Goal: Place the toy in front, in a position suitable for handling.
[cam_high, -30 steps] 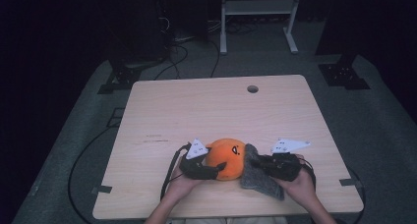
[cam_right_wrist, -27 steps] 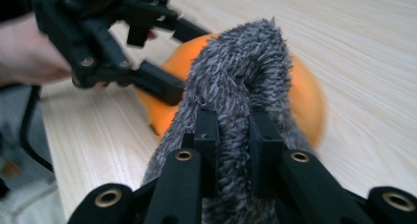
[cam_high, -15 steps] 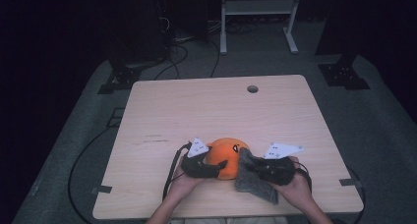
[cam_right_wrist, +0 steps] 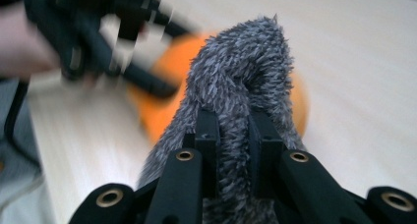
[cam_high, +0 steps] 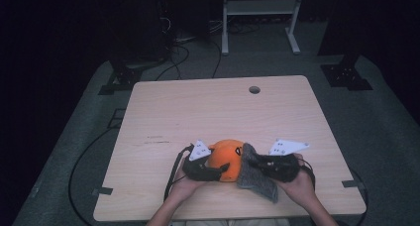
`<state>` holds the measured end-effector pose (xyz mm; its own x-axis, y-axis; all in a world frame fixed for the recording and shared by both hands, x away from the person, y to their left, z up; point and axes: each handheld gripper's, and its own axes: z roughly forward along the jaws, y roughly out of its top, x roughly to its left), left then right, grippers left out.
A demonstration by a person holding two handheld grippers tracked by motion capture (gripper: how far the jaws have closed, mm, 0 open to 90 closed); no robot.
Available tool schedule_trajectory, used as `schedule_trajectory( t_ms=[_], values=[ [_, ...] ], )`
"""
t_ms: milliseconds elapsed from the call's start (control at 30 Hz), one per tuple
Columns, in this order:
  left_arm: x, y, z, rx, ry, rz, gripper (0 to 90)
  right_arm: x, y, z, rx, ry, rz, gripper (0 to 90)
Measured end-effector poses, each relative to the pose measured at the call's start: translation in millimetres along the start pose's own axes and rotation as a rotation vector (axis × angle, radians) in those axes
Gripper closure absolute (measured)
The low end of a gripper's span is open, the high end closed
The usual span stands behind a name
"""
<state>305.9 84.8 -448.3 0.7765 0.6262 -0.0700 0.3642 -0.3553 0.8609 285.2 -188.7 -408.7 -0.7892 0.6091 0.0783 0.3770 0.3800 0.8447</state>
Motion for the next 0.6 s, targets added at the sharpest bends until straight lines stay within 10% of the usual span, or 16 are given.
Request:
schedule_trajectory(
  t_ms=[133,267,600],
  values=[
    [-6.8,3.1,-3.6,-0.004,-0.006,0.080,21.5,-14.2,1.1,13.0,0.034,0.027,0.043,77.1],
    [-7.8,12.7,-11.4,-0.112,-0.018,0.105,16.5,-8.9,-6.5,10.6,0.091,0.040,-0.007,77.3],
    [-17.8,5.4,-5.5,-0.032,-0.011,0.188,27.1,-17.8,-15.2,0.5,0.154,0.162,0.002,75.9]
  ],
)
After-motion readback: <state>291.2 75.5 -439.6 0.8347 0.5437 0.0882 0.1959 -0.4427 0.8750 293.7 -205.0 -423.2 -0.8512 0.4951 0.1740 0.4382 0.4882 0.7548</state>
